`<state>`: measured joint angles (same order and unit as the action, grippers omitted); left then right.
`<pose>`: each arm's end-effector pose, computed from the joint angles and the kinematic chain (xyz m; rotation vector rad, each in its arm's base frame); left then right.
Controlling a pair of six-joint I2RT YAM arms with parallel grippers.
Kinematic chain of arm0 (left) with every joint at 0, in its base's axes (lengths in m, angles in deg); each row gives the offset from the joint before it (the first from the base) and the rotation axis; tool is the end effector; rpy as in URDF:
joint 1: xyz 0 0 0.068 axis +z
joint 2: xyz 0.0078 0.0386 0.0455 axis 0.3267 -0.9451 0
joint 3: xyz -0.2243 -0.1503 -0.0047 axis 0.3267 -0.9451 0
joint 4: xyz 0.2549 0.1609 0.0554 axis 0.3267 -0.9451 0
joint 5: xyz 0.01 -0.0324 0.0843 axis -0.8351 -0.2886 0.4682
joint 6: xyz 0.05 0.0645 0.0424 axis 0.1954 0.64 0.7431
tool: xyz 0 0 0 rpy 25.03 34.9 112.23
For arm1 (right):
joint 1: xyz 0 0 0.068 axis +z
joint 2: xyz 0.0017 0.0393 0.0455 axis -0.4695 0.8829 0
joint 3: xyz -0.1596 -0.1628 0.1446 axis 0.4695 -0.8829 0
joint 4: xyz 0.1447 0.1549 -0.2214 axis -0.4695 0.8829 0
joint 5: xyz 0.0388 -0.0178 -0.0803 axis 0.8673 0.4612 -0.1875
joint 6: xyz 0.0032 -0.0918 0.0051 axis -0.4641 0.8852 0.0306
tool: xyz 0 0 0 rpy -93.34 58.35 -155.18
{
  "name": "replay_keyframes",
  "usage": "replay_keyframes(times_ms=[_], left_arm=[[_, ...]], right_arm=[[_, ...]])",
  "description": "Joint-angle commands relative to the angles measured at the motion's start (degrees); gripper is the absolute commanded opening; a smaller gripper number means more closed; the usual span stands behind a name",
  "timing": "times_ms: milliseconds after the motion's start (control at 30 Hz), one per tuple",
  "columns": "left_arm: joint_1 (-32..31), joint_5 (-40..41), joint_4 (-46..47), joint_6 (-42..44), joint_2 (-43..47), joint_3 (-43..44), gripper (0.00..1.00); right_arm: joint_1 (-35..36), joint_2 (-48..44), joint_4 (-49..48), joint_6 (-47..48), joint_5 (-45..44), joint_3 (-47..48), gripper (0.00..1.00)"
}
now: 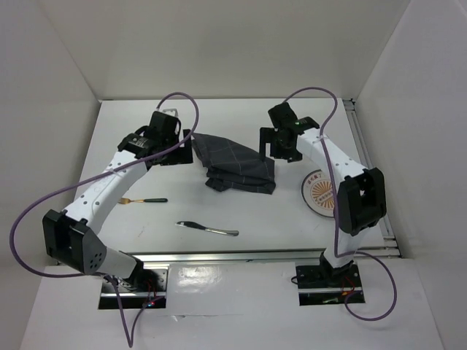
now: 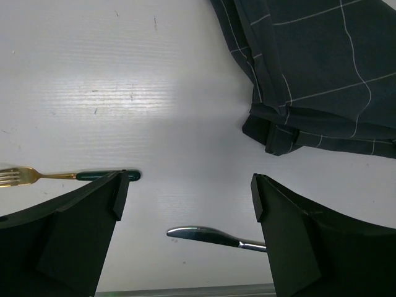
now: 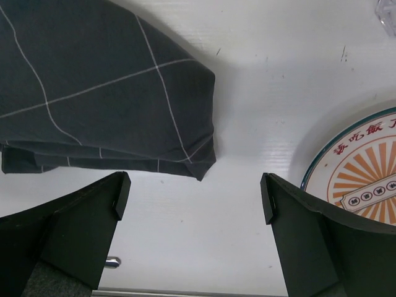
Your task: Set the dinner table for one person
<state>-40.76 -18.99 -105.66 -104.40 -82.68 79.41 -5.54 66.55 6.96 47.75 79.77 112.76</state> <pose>0.3637 -0.1235 0.2979 -0.2335 2.3504 -0.1301 0.4102 0.1564 0.2250 0.0261 2.6271 0.0690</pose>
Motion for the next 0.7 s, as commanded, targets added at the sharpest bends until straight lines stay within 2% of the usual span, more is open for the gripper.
replay_keyframes(times_ms=[0,67,167,300,533,667], left_arm=[[-0.2,-0.5,1.8,-0.6,-0.5,0.0,1.0],[-0.2,-0.5,1.3,-1.6,-1.7,0.0,1.0],[-0.2,-5.1,-2.7,-2.1,-3.8,2.9,1.0],[-0.2,-8.9,2.2,-4.3,-3.2,-3.3,1.0],[-0.2,-18.9,12.9,-4.9,-4.2,-7.6,1.0],[0.3,-25.1,18.5,-6.1,-9.9,-6.8,0.99]], right_arm=[[1.7,-4.1,-1.4,-0.6,-1.2,-1.7,1.0],[2.2,-5.7,-2.5,-1.3,-1.9,-2.7,1.0],[2.9,-9.3,-4.6,-1.3,-0.9,-5.6,1.0],[2.9,-15.2,-6.2,-2.4,0.6,-9.9,1.0],[2.9,-20.5,-7.3,-4.8,4.4,-15.9,1.0],[2.9,-20.6,-7.3,-5.4,3.9,-15.4,1.0]])
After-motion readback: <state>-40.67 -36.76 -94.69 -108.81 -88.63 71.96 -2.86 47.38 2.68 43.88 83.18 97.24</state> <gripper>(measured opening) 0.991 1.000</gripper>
